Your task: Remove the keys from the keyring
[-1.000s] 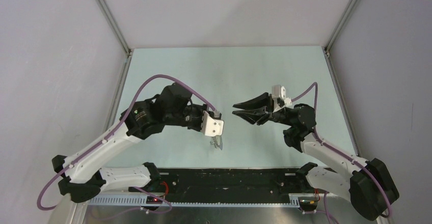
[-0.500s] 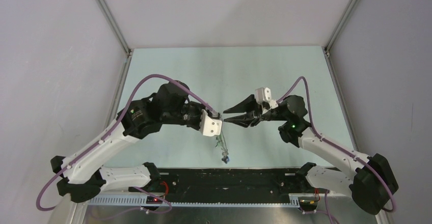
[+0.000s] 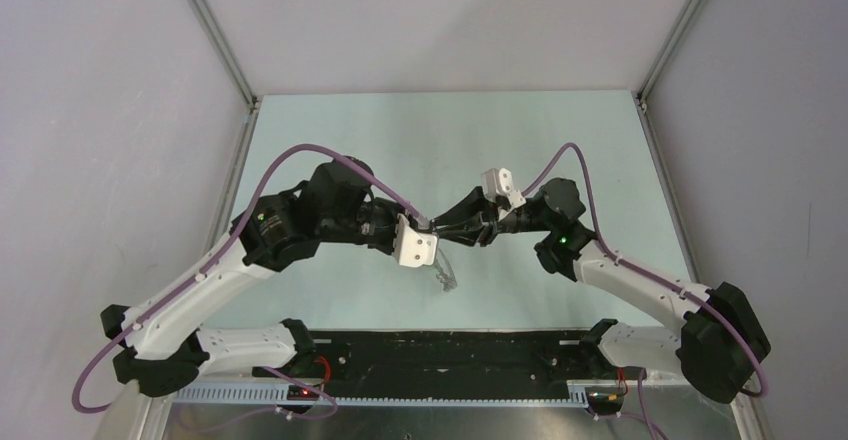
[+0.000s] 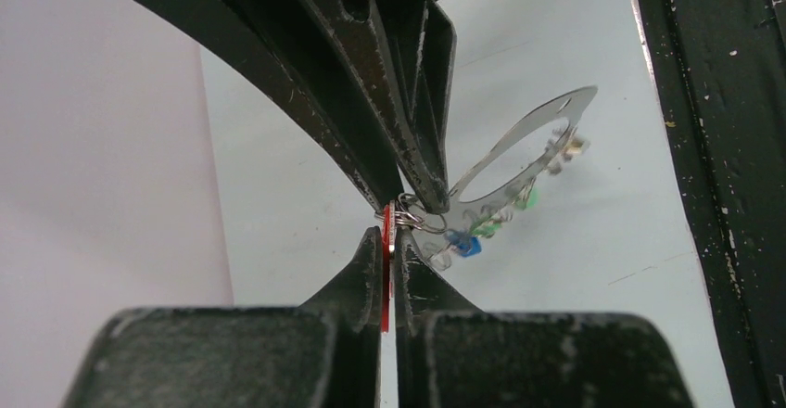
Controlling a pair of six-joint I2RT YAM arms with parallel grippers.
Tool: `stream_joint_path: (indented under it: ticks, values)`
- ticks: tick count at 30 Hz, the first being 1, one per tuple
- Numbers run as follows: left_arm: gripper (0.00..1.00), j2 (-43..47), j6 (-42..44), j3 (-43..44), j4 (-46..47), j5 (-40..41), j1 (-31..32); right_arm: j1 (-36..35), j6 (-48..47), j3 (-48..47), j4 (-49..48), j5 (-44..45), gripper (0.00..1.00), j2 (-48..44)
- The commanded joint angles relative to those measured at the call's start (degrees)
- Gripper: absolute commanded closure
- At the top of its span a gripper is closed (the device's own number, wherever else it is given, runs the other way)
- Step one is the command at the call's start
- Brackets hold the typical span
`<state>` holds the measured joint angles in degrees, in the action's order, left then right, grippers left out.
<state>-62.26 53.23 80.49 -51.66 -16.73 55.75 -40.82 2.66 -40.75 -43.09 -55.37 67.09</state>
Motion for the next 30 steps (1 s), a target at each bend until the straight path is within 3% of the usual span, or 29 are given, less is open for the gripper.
stream_joint_path:
  ticks: [1, 2, 4, 12, 17, 21, 26, 30]
  values:
    - [1.00, 0.9, 1.6, 3.2, 2.5, -0.6, 0.2, -0.4, -0.1, -3.1, -1.6, -0.5, 0.85, 0.4]
    - [1.00, 1.0, 1.7, 3.1, 2.6, -0.3, 0.2, -0.4, 0.0, -3.2, -1.5, -0.9, 0.96, 0.6]
    - [1.00, 1.1, 1.6, 3.1, 2.6, 0.5, 0.2, -0.2, 0.2, -3.2, -1.1, -1.0, 1.00, 0.4]
    - [1.00, 3.5, -0.4, -1.4, 2.5, 2.2, 0.2, 3.9, 6.4, -2.4, -3.1, 2.7, 1.00, -3.2]
    - [1.00, 4.5, -1.3, -4.1, 2.5, 1.4, 0.2, 9.0, 18.2, 2.2, -22.0, 7.0, 1.00, -3.8]
    - [1.00, 3.7, -1.8, -4.0, 2.5, -1.1, 0.2, 9.6, 25.5, 3.5, -31.0, 7.6, 1.00, -1.5]
    - [1.00, 1.9, -1.3, -2.9, 2.5, -1.7, 0.2, 9.2, 27.1, 4.6, -33.9, 8.2, 1.00, -0.3]
    - [1.00, -1.2, -2.0, -0.9, 2.6, -2.9, 0.2, 6.3, 22.8, 4.6, -31.2, 9.6, 1.00, -1.0]
